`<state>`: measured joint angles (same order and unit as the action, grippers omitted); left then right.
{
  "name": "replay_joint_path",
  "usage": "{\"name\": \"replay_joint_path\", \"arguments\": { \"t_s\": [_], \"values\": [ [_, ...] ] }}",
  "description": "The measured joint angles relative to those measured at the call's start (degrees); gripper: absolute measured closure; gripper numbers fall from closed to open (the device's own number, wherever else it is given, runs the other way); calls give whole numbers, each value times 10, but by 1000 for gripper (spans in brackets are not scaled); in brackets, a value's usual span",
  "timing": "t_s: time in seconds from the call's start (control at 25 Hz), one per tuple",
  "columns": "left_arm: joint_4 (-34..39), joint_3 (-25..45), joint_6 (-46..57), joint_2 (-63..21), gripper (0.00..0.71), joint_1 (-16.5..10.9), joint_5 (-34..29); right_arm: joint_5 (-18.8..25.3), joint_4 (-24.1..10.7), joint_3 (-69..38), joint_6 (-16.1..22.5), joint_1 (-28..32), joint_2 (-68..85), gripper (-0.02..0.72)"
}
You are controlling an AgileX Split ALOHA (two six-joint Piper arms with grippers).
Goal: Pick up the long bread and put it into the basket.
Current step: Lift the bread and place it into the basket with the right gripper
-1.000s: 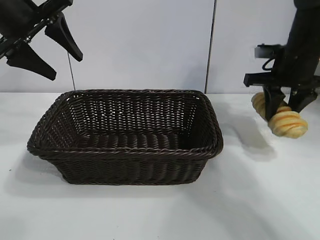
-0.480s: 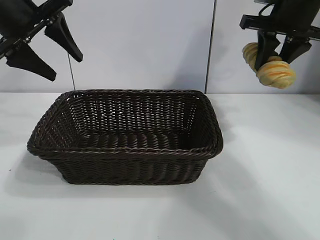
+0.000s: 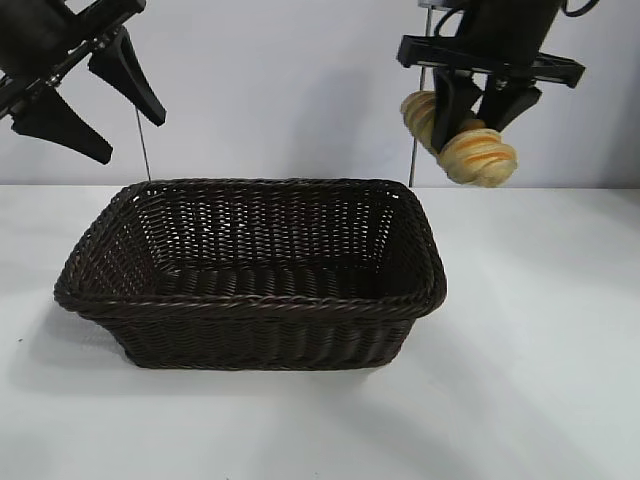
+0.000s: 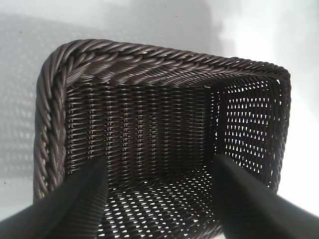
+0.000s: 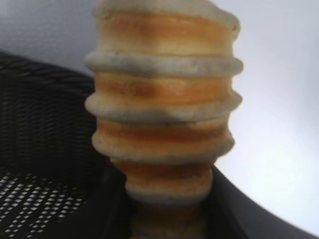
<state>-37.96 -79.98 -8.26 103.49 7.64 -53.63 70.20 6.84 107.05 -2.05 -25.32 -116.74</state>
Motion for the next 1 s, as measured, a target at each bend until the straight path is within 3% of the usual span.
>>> {"name": "replay_joint_path", "arguments": {
  "t_s": [0.12, 0.36, 0.48, 1.0],
  "values": [
    [0, 0, 0, 0, 265, 0, 0, -14, 0, 0, -32, -30, 0, 417],
    [0, 0, 0, 0, 265, 0, -3, -31, 1, 0, -145, -71, 0, 417],
    [0, 0, 0, 0, 265, 0, -6, -47, 1, 0, -184, -74, 0, 417],
    [0, 0, 0, 0, 265, 0, -6, -58, 13, 0, -190, -74, -55, 417]
  ]
}}
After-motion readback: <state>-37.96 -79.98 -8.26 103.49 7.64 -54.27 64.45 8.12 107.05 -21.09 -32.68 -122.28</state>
